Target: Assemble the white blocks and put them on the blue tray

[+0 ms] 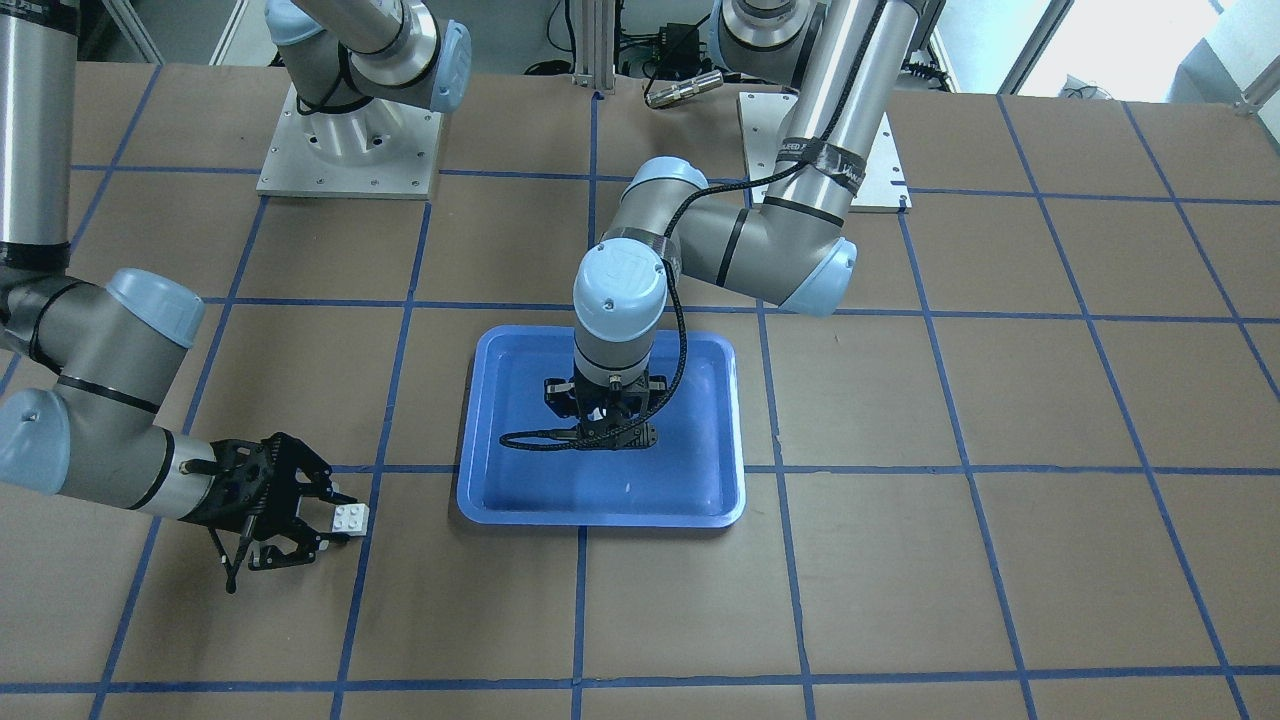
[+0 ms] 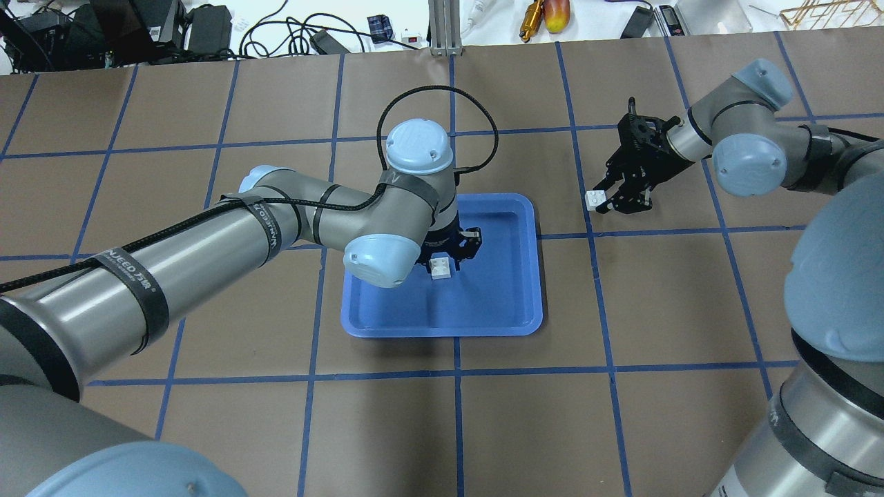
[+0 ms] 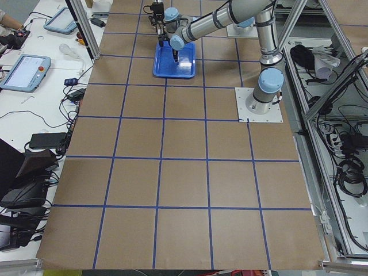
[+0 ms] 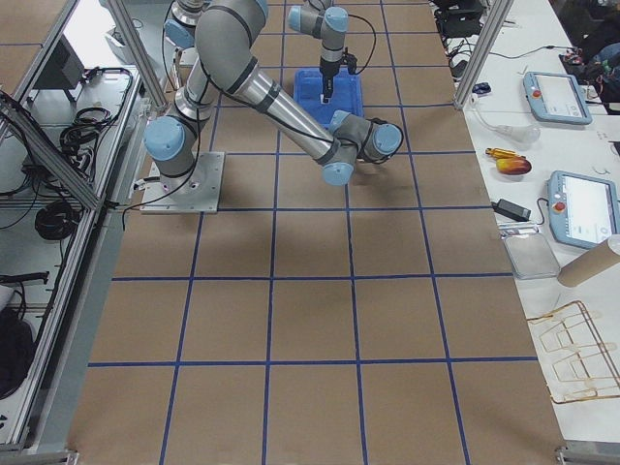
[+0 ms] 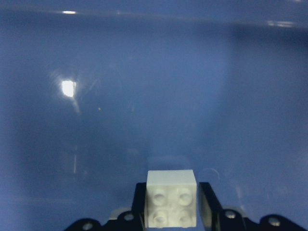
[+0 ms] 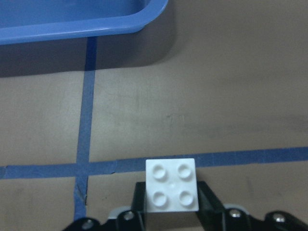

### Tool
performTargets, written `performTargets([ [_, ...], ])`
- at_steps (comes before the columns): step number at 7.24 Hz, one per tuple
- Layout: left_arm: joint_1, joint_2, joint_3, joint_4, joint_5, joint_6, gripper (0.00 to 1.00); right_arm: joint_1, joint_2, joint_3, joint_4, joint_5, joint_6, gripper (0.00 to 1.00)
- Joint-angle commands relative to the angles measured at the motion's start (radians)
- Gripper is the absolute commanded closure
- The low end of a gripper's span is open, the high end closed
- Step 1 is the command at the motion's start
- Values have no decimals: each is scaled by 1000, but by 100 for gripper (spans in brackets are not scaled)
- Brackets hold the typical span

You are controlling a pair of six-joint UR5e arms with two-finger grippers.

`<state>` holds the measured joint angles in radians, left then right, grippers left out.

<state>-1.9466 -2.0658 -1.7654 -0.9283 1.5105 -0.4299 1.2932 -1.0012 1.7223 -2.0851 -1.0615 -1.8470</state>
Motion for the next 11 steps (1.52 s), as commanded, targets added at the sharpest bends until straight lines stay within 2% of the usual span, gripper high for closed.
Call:
performTargets([
  [1, 0, 6, 7, 6, 0, 6, 30, 1, -3, -1, 3, 0, 0, 100],
  [3, 43, 41, 12, 3, -19, 23, 28, 0, -54, -3, 11, 0, 8, 100],
  [4, 111, 62, -5, -9, -70, 67, 30, 3, -109, 0, 29, 0, 46, 100],
  [5, 173, 82, -35, -12, -132, 110, 49, 46, -141, 3, 54, 0, 76, 100],
  [6, 187, 93, -72, -8, -148, 129, 78, 120, -169, 19, 53, 0, 139, 100],
  [7, 195, 98, -83, -1, -179, 132, 93, 168, -187, 46, 42, 12, 223, 100],
  [8, 201, 96, -85, 2, -226, 151, 100, 198, -191, 72, 34, 18, 247, 100],
  [11, 231, 96, -127, 8, -294, 218, 100, 296, -192, 155, -142, 21, 296, 100],
])
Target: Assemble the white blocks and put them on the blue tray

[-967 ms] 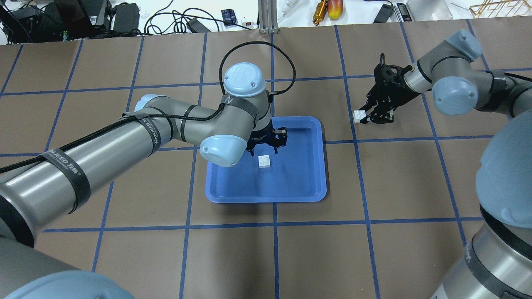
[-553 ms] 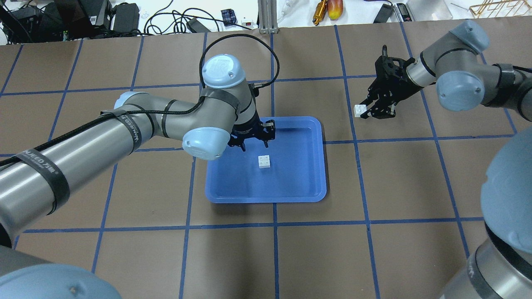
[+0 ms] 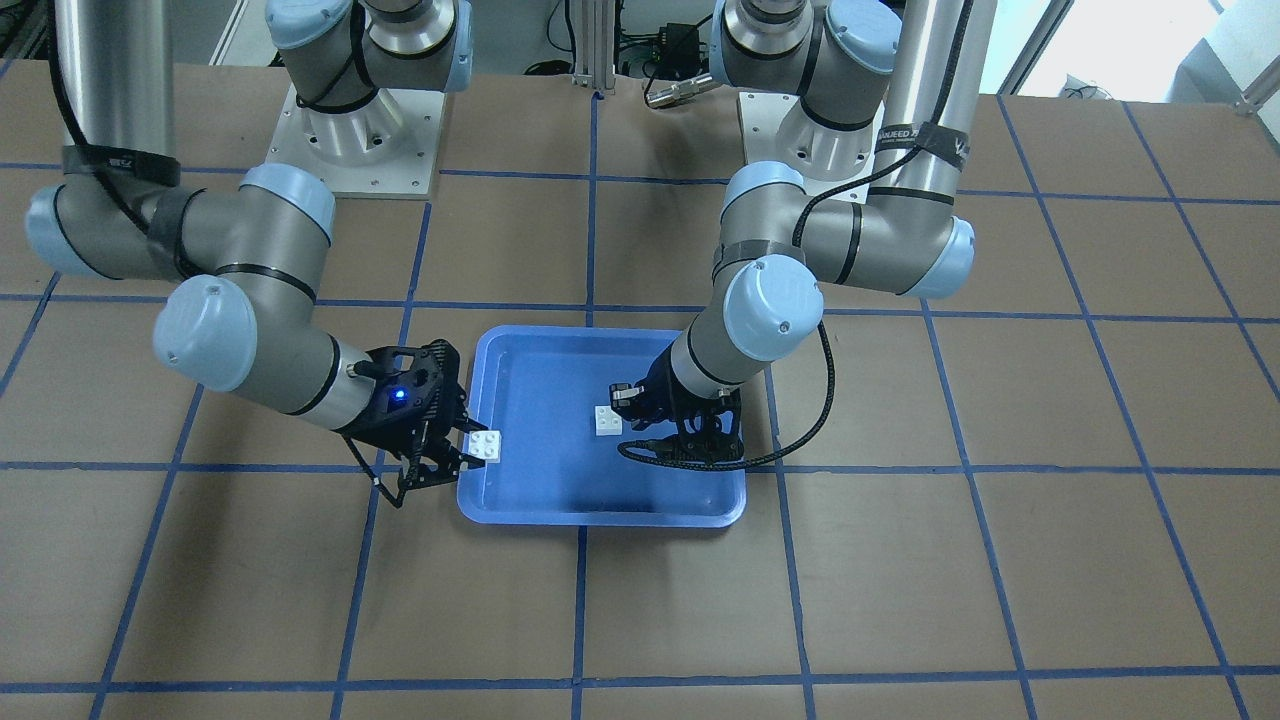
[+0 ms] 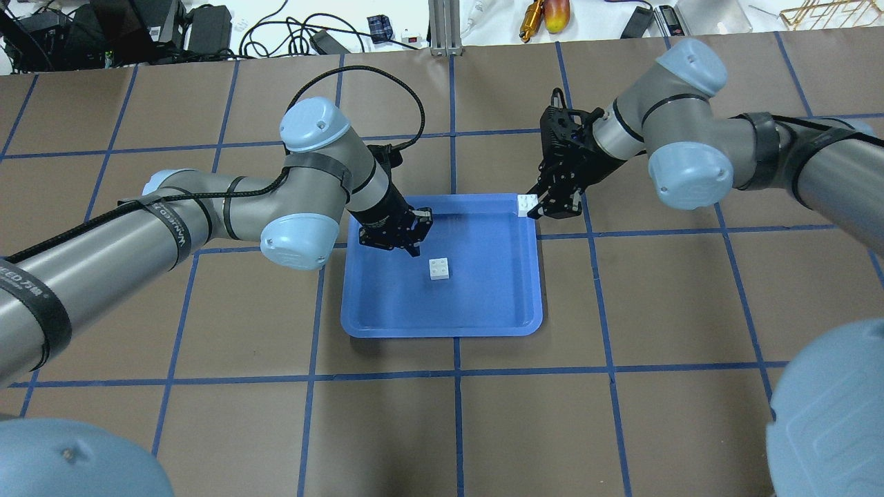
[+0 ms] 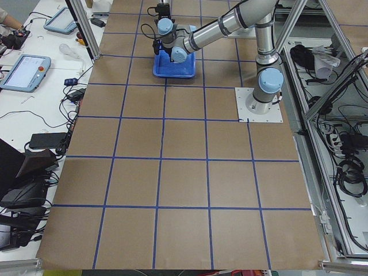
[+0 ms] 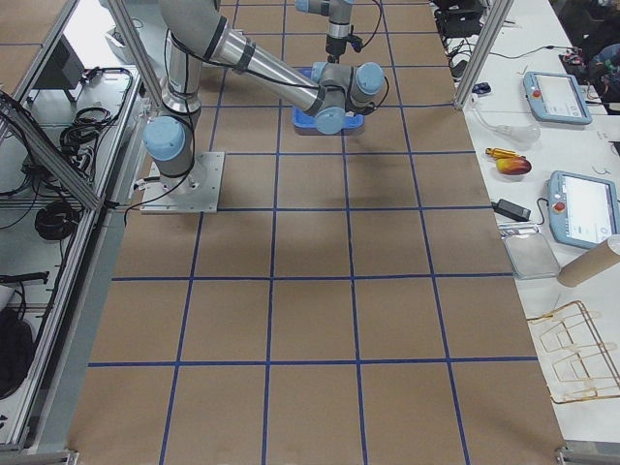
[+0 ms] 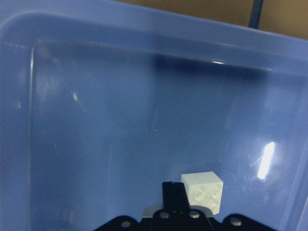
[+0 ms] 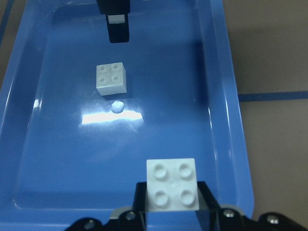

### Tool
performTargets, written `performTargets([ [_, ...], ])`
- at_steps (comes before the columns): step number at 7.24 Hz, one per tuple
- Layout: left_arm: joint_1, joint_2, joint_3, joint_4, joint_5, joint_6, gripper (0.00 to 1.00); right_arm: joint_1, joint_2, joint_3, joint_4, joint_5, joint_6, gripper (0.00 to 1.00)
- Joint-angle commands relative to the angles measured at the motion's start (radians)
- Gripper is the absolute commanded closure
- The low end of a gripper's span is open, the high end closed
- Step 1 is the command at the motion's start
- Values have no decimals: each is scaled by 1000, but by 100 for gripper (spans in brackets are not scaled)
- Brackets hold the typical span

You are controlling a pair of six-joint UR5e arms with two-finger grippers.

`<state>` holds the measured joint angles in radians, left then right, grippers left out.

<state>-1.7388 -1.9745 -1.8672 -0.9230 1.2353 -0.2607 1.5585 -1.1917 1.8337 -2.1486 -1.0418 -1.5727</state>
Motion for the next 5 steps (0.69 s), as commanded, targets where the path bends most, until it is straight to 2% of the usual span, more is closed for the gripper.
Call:
performTargets([
  [1, 40, 3, -38, 3, -19, 58, 100, 40, -6, 80, -111, 3, 22, 100],
  [2, 38, 6, -39, 3, -31, 58, 100, 67, -6, 102, -129, 3, 23, 100],
  [4, 38, -7, -64, 60, -65, 49, 100, 112, 4, 169, -287, -3, 94, 100],
  [5, 38, -3, -78, 69, -63, 49, 100, 115, 4, 180, -306, -6, 117, 100],
])
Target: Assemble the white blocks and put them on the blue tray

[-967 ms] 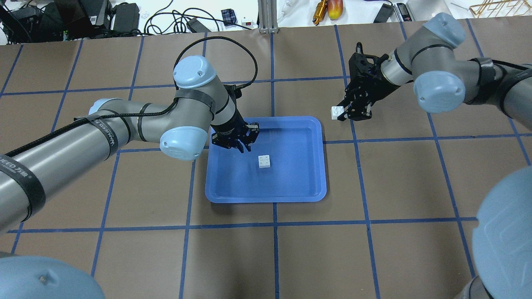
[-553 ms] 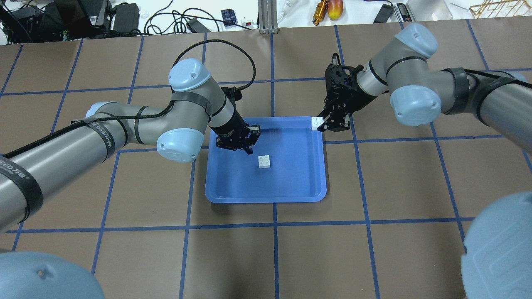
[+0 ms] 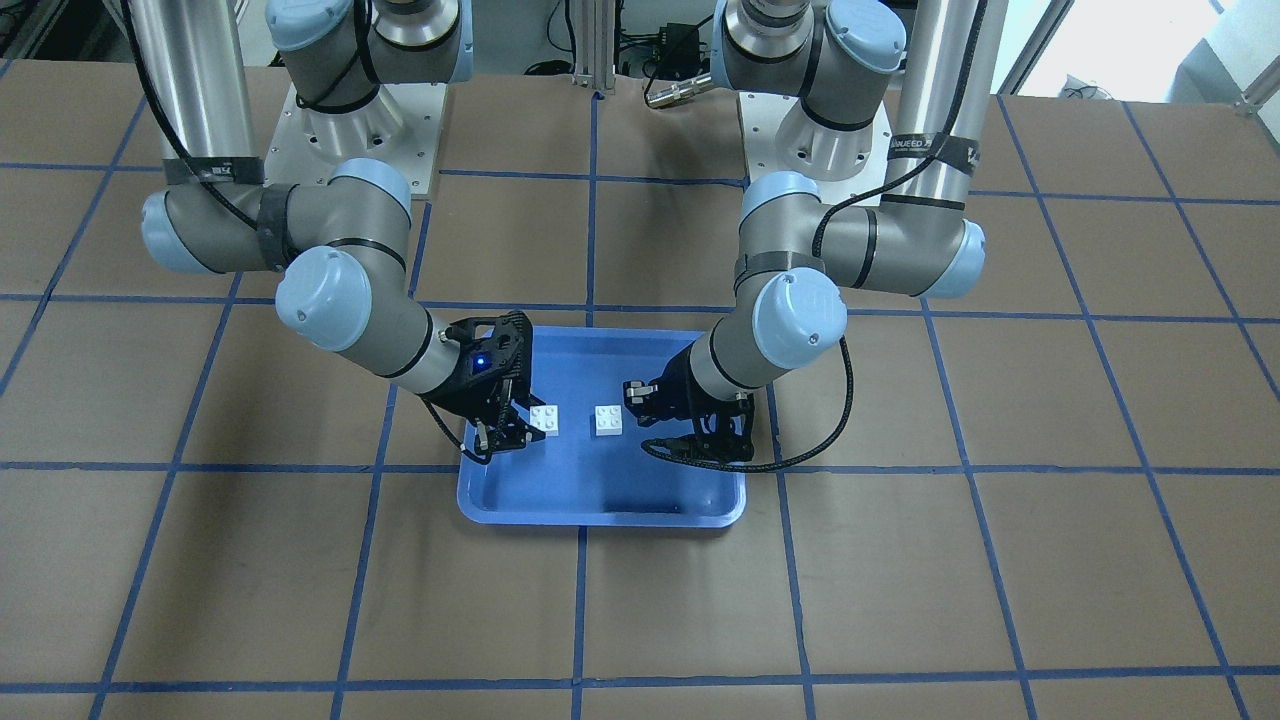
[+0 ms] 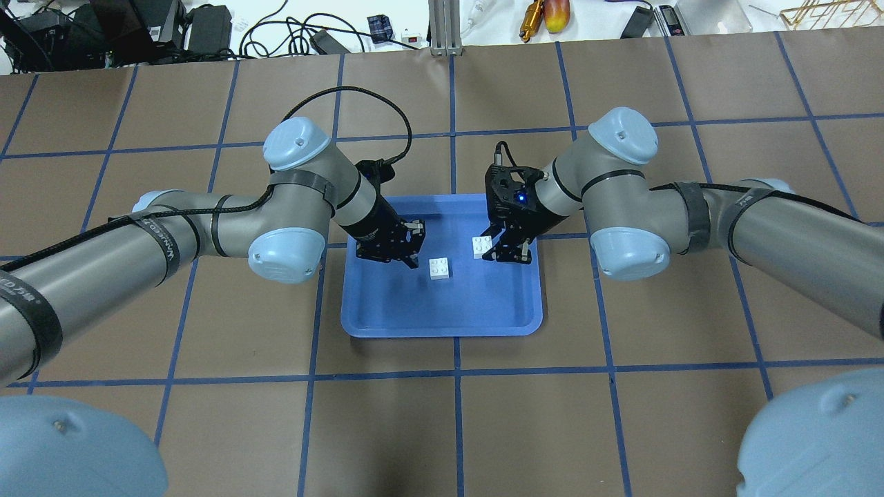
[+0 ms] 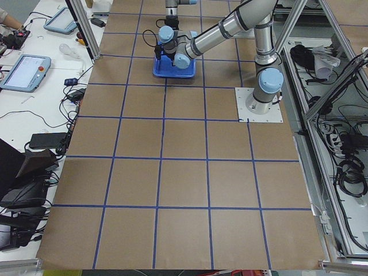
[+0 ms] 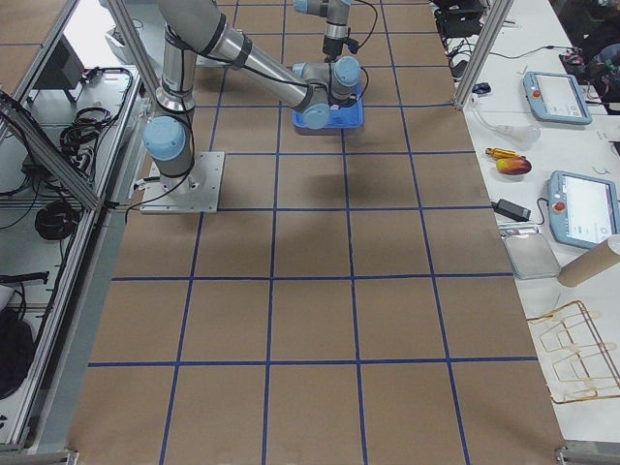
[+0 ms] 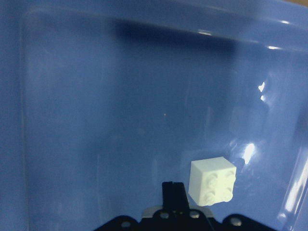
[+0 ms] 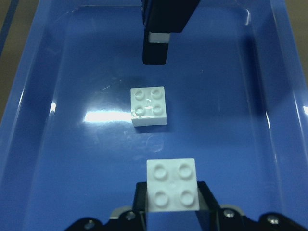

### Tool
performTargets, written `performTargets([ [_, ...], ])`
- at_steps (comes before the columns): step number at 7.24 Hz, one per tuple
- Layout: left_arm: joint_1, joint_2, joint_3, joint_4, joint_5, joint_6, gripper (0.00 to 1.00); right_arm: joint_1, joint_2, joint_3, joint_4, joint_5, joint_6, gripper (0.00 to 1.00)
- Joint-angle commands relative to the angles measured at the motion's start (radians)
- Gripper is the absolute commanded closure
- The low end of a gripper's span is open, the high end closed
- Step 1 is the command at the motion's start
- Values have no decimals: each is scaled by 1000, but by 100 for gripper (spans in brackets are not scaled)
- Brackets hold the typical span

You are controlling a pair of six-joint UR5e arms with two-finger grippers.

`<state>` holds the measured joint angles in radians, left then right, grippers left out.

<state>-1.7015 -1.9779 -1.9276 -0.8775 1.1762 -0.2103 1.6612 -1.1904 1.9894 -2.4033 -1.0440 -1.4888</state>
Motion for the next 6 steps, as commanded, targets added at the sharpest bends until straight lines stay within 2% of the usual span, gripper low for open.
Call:
performTargets([
  [1, 2, 2, -19, 25, -4, 6, 100, 14, 9, 26, -50, -4, 47, 100],
  [6, 2, 1, -21, 29, -4, 3, 100, 57, 54, 23, -102, -5, 94, 100],
])
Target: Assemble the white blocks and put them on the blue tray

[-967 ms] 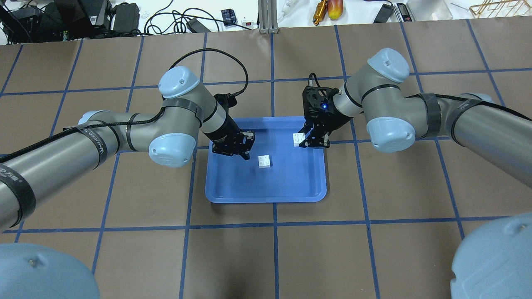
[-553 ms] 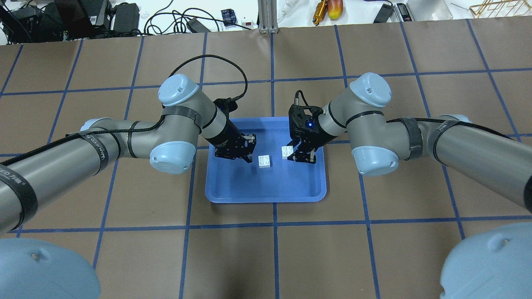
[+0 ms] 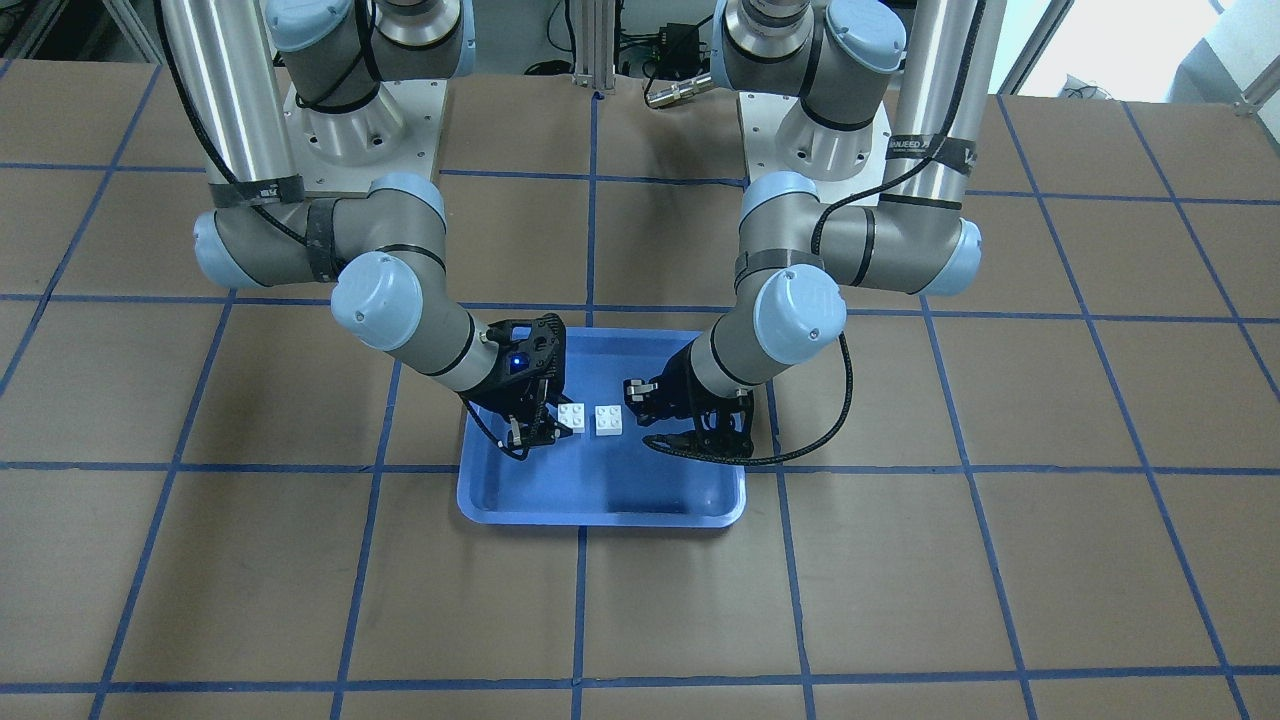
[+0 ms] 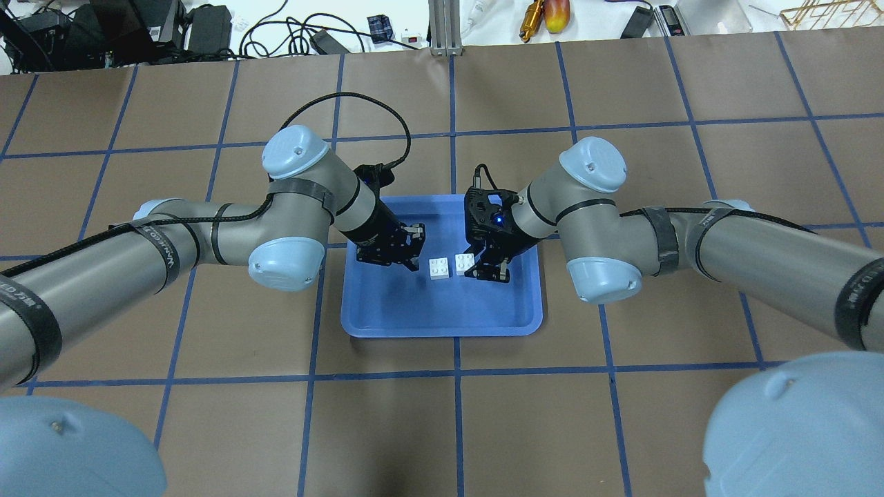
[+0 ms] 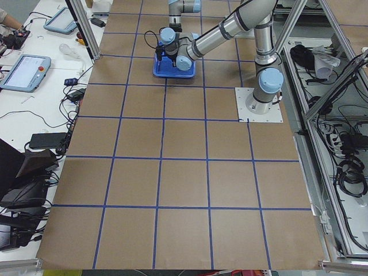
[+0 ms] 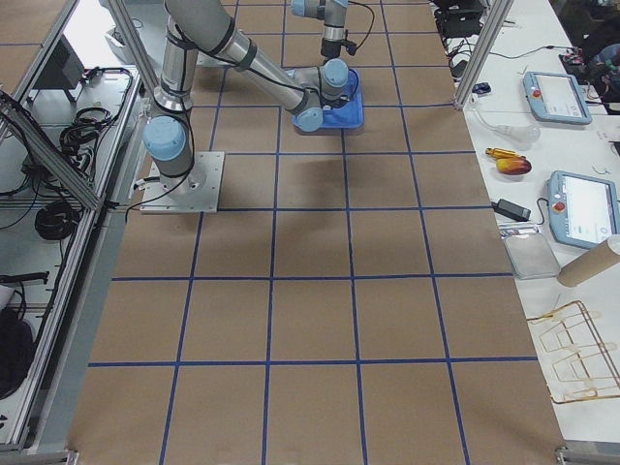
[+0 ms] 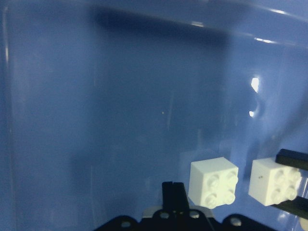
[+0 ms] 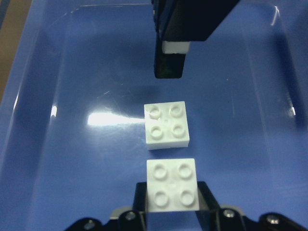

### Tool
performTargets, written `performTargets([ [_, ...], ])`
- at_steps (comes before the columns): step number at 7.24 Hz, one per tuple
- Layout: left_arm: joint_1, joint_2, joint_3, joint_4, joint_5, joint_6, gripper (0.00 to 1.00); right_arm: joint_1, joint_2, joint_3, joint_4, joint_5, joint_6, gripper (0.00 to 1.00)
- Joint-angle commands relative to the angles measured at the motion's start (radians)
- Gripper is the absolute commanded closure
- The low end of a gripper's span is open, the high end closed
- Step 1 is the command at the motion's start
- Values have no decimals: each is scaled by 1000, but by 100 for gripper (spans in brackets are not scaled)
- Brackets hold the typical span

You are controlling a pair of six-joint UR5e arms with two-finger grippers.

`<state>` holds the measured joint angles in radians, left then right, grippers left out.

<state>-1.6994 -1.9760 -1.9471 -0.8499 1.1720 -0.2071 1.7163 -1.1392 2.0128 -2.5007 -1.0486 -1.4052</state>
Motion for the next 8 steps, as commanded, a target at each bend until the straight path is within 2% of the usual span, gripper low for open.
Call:
performTargets([
  [1, 0, -3, -1, 2, 0, -5, 100, 2, 16, -2, -4, 1, 11, 100],
  [8, -3, -1, -3, 6, 0, -5, 100, 31, 13, 0, -1, -8, 60, 100],
])
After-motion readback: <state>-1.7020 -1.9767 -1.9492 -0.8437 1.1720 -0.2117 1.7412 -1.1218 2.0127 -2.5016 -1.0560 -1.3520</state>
